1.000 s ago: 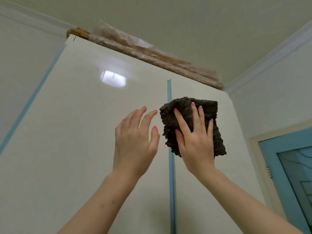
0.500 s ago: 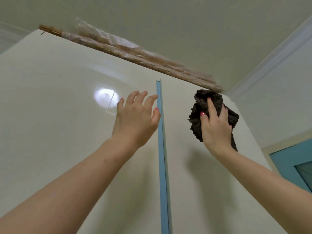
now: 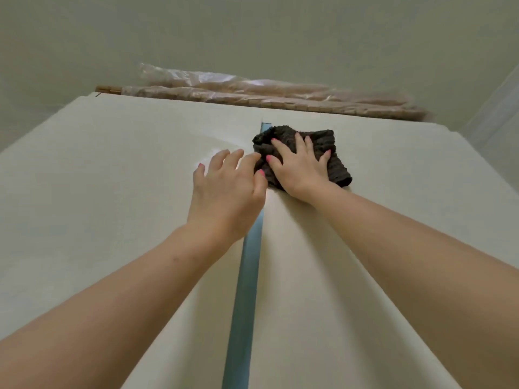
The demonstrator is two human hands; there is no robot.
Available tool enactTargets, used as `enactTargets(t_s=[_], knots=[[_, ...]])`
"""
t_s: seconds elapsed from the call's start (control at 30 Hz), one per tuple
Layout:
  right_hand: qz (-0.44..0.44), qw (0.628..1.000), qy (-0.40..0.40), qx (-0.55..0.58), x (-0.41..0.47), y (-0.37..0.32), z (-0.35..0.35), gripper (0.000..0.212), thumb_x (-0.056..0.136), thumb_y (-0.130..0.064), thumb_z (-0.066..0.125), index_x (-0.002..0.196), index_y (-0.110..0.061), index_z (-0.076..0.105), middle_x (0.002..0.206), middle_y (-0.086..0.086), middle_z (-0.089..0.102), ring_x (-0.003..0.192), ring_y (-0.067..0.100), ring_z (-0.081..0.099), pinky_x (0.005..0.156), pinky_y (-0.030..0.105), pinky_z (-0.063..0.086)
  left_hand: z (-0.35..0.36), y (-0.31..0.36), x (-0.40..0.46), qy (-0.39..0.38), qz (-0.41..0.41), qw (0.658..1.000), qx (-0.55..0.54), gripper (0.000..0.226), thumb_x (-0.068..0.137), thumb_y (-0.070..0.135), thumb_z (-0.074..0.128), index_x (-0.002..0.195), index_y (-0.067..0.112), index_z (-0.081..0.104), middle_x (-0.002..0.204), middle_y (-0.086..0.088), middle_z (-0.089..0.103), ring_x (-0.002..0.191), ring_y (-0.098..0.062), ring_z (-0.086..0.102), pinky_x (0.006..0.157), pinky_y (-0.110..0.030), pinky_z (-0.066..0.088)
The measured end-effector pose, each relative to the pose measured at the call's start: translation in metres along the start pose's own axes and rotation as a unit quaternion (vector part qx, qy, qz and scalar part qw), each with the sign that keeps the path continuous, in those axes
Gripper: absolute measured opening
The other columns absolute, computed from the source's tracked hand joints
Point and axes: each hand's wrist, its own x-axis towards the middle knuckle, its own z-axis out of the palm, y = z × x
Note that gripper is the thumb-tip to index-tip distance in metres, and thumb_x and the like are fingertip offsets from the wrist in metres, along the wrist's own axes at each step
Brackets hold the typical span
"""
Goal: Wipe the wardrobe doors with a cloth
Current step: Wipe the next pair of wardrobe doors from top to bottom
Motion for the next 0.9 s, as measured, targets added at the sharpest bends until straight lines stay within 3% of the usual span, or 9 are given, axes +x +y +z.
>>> enactTargets(t_s=[0.43, 0.6, 0.77, 0.9], knots=[[-0.053, 0.995, -0.045, -0.073, -0.004, 0.016, -0.007, 0.058, 0.099, -0.035, 0.035, 0.152, -0.029, 0.009, 0.159, 0.014, -0.003, 0.147, 0.028, -0.008, 0.113, 0.063, -0.001, 0.022, 0.042, 0.001, 0.014, 0.044, 0.999, -0.016, 0.041, 0.097, 0.029, 0.032, 0.137, 0.026, 0.04, 0.146, 0.007, 0.038, 0.138, -0.015, 0.025, 0.112, -0.044, 0.022], [0.049, 0.999, -0.02, -0.015, -0.005, 0.089, -0.029, 0.049, 0.099, -0.033, 0.022, 0.149, -0.031, 0.022, 0.159, 0.007, 0.008, 0.147, 0.022, 0.0, 0.113, 0.06, -0.002, 0.023, 0.054, 0.004, -0.001, 0.014, 0.999, -0.046, 0.043, 0.098, 0.029, 0.03, 0.14, 0.027, 0.036, 0.147, 0.005, 0.037, 0.138, -0.015, 0.024, 0.112, -0.045, 0.022], [0.178, 0.983, -0.019, -0.042, -0.032, 0.206, -0.055, 0.05, 0.099, -0.039, 0.02, 0.149, -0.034, 0.019, 0.16, 0.007, 0.007, 0.147, 0.022, 0.0, 0.113, 0.062, -0.001, 0.029, 0.068, -0.006, -0.01, -0.009, 0.998, -0.065, 0.043, 0.098, 0.03, 0.03, 0.14, 0.027, 0.037, 0.147, 0.006, 0.037, 0.139, -0.015, 0.023, 0.11, -0.041, 0.021], [0.217, 0.975, -0.015, -0.054, -0.057, 0.257, -0.067, 0.051, 0.098, -0.043, 0.021, 0.149, -0.039, 0.017, 0.16, 0.006, 0.007, 0.147, 0.023, 0.0, 0.113, 0.061, -0.001, 0.033, 0.081, -0.015, -0.012, -0.016, 0.996, -0.083, 0.042, 0.098, 0.031, 0.03, 0.14, 0.029, 0.037, 0.147, 0.008, 0.037, 0.14, -0.014, 0.021, 0.108, -0.037, 0.02]])
